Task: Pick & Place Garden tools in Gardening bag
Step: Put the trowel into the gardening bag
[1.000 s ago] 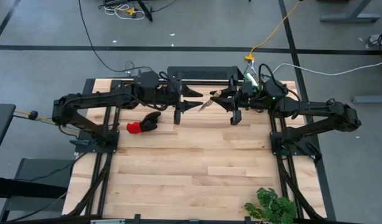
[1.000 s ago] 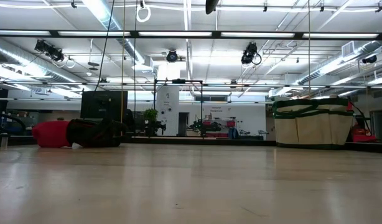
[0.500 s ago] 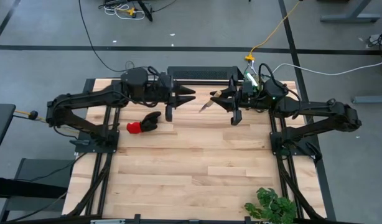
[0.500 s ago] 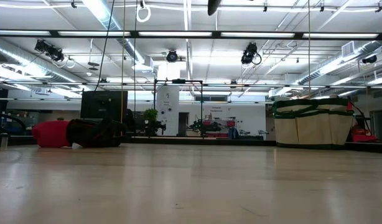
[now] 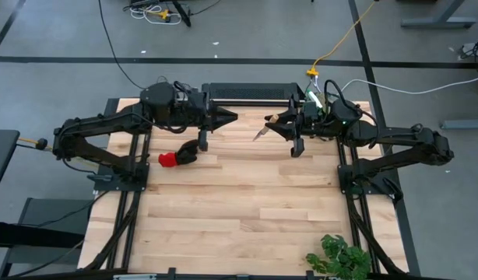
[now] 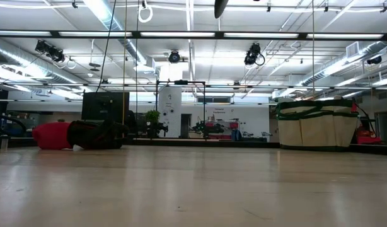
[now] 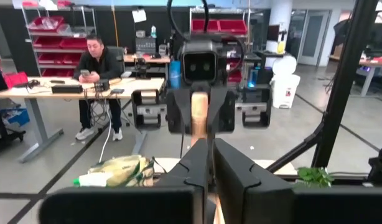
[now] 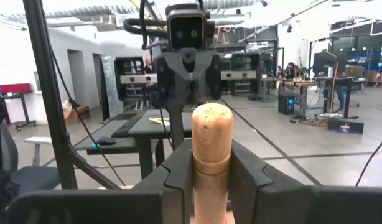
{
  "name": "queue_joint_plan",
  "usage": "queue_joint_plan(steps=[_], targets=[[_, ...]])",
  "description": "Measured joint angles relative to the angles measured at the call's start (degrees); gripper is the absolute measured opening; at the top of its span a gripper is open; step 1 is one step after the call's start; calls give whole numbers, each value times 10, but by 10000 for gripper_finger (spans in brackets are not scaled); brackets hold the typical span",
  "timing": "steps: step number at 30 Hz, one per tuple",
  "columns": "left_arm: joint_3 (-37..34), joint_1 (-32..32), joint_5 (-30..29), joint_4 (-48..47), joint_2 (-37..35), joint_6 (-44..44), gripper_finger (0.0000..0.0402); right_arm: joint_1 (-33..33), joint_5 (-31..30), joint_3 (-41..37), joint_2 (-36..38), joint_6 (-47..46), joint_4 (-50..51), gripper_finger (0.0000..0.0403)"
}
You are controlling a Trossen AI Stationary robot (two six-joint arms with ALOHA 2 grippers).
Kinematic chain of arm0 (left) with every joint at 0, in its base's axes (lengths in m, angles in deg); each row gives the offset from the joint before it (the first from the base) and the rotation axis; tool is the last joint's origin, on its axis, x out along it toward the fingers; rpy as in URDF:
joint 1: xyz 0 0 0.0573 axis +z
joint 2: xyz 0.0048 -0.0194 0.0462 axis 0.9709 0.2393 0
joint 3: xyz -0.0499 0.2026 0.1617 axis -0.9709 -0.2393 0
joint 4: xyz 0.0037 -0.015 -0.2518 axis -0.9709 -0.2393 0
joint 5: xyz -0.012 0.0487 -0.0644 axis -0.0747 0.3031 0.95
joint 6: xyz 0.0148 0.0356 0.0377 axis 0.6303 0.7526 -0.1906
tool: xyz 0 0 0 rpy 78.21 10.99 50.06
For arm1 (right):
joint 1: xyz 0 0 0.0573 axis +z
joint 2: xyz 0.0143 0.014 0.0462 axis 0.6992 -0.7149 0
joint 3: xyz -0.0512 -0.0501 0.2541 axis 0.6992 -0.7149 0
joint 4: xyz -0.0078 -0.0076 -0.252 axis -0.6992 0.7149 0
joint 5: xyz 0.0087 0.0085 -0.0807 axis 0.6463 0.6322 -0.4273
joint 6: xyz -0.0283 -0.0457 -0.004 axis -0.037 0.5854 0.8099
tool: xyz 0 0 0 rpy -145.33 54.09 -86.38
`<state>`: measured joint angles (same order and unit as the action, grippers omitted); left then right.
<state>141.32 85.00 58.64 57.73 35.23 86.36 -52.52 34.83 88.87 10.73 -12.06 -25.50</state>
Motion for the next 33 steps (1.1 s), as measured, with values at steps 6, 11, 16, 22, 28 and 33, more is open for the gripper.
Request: queue_joint_plan(steps=[6,11,16,22,28,33], targets=[[-1,0,0,-10,-2,4,5,0,0,0,0,0,3,73],[-1,0,0,-15,-2,0,4,0,0,0,2,-4,3,73],[-1,0,0,-25,-2,-1,2,0,-12,0,19,-5,28,64],[0,0,0,-35,-7,-26,2,-20,-63,0,60,-4,103,66],[-1,0,-1,-112,-41,-30,1,-48,-66,0,106,-15,182,63],[-1,0,-16,-154,-76,-30,1,-66,-91,0,137,-18,235,64]])
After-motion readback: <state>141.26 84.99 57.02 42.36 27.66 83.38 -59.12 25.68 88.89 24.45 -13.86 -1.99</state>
